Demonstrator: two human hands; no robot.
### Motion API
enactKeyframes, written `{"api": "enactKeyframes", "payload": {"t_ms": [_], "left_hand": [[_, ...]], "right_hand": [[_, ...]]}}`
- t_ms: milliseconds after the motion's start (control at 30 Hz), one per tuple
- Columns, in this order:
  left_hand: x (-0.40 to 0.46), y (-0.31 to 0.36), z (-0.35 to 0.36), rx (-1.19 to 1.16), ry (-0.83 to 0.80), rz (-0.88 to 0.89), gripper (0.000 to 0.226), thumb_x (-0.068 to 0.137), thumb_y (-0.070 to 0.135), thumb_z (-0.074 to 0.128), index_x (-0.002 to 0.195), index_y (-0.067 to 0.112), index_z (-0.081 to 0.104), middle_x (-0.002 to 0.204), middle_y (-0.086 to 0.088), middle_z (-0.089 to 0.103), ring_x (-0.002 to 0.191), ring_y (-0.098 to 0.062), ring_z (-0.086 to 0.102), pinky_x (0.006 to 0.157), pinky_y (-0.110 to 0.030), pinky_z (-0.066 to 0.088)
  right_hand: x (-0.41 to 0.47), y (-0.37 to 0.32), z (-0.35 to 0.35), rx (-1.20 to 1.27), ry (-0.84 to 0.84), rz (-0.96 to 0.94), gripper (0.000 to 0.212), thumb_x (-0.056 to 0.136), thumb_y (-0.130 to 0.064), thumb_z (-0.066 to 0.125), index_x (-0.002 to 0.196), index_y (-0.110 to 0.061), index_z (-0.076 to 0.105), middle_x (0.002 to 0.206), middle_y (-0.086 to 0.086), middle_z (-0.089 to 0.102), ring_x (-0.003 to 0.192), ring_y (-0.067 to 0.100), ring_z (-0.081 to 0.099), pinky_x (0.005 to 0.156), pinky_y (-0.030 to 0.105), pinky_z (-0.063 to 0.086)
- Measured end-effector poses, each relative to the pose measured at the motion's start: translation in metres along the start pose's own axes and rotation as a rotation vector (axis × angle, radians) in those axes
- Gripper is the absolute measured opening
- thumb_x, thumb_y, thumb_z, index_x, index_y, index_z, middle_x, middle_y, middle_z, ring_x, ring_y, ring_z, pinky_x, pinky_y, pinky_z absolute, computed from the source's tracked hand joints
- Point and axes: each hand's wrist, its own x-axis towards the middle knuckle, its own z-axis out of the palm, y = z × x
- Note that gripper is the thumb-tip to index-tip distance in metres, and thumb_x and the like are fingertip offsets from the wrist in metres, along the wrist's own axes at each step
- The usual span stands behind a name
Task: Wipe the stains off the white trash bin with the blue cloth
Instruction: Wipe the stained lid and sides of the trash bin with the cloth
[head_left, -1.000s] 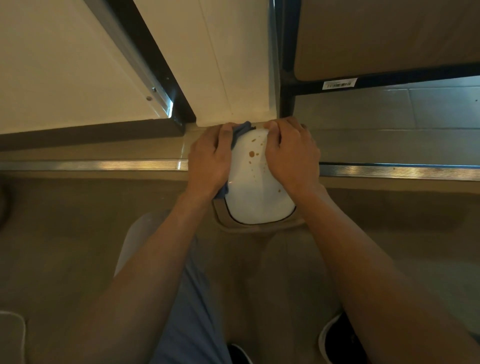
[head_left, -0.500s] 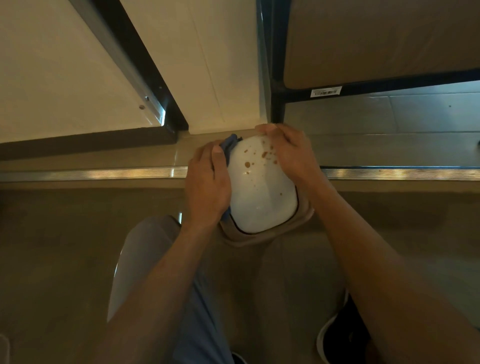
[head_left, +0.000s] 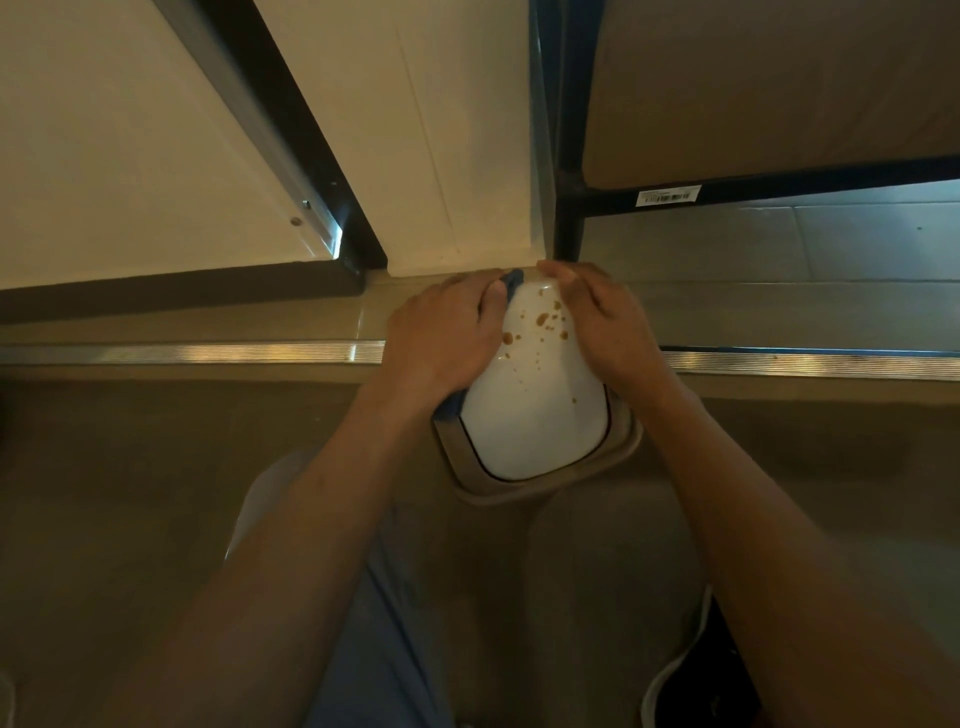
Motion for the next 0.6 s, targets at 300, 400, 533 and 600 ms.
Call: {"api": "enactKeyframes", "payload": {"t_ms": [300,400,533,600], "left_hand": [[0.007,-0.039,-0.005,-0.313,-0.1,0.203,0.039,0.108,0.039,0.037,0.141,0.035,0.058,0.139,0.01,0.063,0.126,-0.011,0.058,0.108,-0.039,0.046],[0.026,-0.031,-0.003,-0.209,-0.227,0.071,0.043,0.108,0.043,0.028,0.142,0.037,0.054,0.141,0.006,0.061,0.126,-0.017,0.056,0.104,-0.038,0.043],[0.04,-0.003,-0.001,-0.077,-0.236,0.11,0.038,0.107,0.039,0.032,0.138,0.043,0.054,0.135,0.006,0.065,0.118,-0.02,0.06,0.096,-0.037,0.047],[0.03,-0.008,-0.001,-0.18,-0.173,0.202,0.037,0.103,0.038,0.038,0.135,0.043,0.056,0.128,0.009,0.068,0.111,-0.016,0.064,0.095,-0.042,0.052]], "right_hand": [[-0.001,0.0,0.004,-0.028,0.061,-0.023,0.036,0.11,-0.024,0.036,0.135,-0.015,0.059,0.125,0.0,0.061,0.114,0.013,0.057,0.103,0.035,0.047],[0.0,0.001,0.005,-0.068,0.051,0.013,0.041,0.11,-0.029,0.033,0.142,-0.015,0.052,0.136,0.007,0.057,0.122,0.018,0.055,0.107,0.038,0.044],[0.001,0.0,0.001,-0.085,0.077,-0.011,0.041,0.11,-0.028,0.032,0.14,-0.012,0.054,0.128,0.01,0.059,0.113,0.016,0.055,0.1,0.032,0.044],[0.001,0.001,0.002,-0.104,0.077,-0.025,0.042,0.109,-0.029,0.031,0.14,-0.012,0.054,0.13,0.01,0.059,0.112,0.014,0.055,0.098,0.03,0.042]]}}
